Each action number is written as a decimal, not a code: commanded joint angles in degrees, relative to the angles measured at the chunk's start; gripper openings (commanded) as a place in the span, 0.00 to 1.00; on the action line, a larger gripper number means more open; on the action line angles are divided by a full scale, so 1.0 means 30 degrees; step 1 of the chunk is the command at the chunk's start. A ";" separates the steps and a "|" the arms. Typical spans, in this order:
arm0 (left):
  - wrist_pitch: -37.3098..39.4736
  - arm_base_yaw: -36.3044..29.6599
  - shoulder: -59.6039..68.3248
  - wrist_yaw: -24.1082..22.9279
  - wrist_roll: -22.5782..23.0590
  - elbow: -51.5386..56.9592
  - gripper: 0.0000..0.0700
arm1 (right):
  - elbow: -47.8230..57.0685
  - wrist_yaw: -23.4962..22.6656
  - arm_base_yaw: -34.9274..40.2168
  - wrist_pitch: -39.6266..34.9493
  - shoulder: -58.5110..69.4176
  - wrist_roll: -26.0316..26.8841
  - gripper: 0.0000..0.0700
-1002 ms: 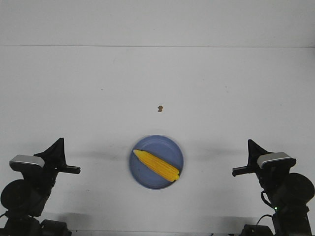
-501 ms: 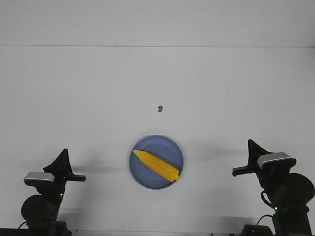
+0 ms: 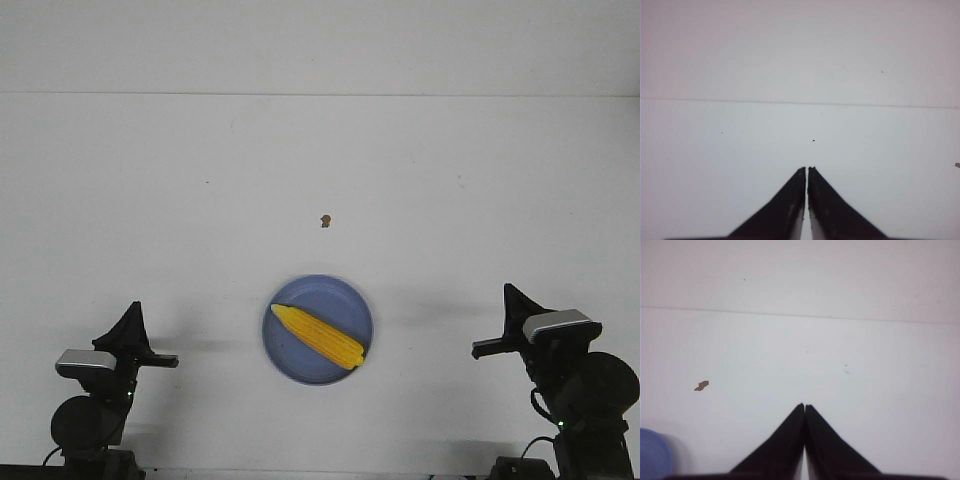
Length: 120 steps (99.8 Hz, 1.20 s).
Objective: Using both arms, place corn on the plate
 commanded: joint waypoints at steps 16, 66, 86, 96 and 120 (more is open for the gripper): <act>0.0437 0.0051 -0.0022 0.0015 -0.0044 -0.0379 0.02 | 0.0138 0.0015 0.0000 0.0233 -0.0007 0.0204 0.00; 0.0437 0.0044 -0.0022 0.0022 -0.0051 -0.0379 0.02 | 0.0138 0.0015 0.0000 0.0233 -0.0007 0.0204 0.00; 0.0437 0.0044 -0.0022 0.0022 -0.0051 -0.0379 0.02 | 0.0138 0.0146 0.0036 0.0284 -0.0408 -0.0138 0.00; 0.0437 0.0044 -0.0022 0.0022 -0.0051 -0.0379 0.02 | 0.0007 0.1137 0.0036 0.0372 -0.0991 -0.1107 0.00; 0.0437 0.0044 -0.0022 0.0022 -0.0051 -0.0379 0.02 | -0.1923 0.3905 0.0036 0.2317 -0.3716 -0.1093 0.00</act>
